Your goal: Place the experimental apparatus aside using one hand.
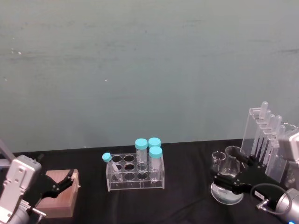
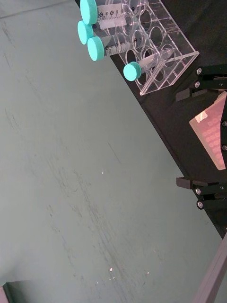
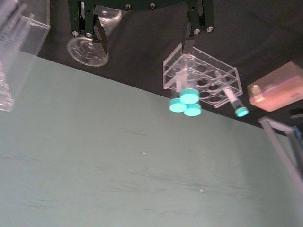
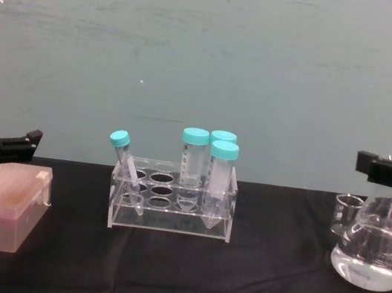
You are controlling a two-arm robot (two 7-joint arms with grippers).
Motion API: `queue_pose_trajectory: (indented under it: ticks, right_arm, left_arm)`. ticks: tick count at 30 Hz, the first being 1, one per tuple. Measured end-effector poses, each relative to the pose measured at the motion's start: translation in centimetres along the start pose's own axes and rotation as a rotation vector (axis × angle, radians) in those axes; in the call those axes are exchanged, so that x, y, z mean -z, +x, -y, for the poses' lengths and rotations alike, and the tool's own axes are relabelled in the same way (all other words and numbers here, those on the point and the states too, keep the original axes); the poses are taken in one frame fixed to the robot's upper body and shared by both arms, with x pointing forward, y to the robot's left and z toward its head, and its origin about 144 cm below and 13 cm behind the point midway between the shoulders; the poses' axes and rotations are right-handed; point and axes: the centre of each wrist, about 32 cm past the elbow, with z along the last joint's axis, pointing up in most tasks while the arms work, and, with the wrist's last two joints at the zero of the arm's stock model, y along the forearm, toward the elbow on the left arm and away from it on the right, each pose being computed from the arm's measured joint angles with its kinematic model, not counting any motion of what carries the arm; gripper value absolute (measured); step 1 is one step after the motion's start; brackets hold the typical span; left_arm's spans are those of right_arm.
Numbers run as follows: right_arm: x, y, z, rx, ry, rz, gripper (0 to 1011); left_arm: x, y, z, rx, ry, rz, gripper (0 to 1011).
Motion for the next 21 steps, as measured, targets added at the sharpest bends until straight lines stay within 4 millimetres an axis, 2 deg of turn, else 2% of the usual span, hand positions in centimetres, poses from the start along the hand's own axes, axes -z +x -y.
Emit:
queue_pose_trajectory:
  ticks: [11, 21]
  right_arm:
    - [0.18, -0.28, -0.43, -0.116, 0.026, 0.002, 1002]
    - [0.25, -0.57, -0.44, -0.155, 0.028, 0.004, 1000]
  left_arm:
    - [0.00, 0.00, 0.00, 0.000, 0.000, 0.000, 1000]
    - [0.00, 0.00, 0.00, 0.000, 0.000, 0.000, 1000]
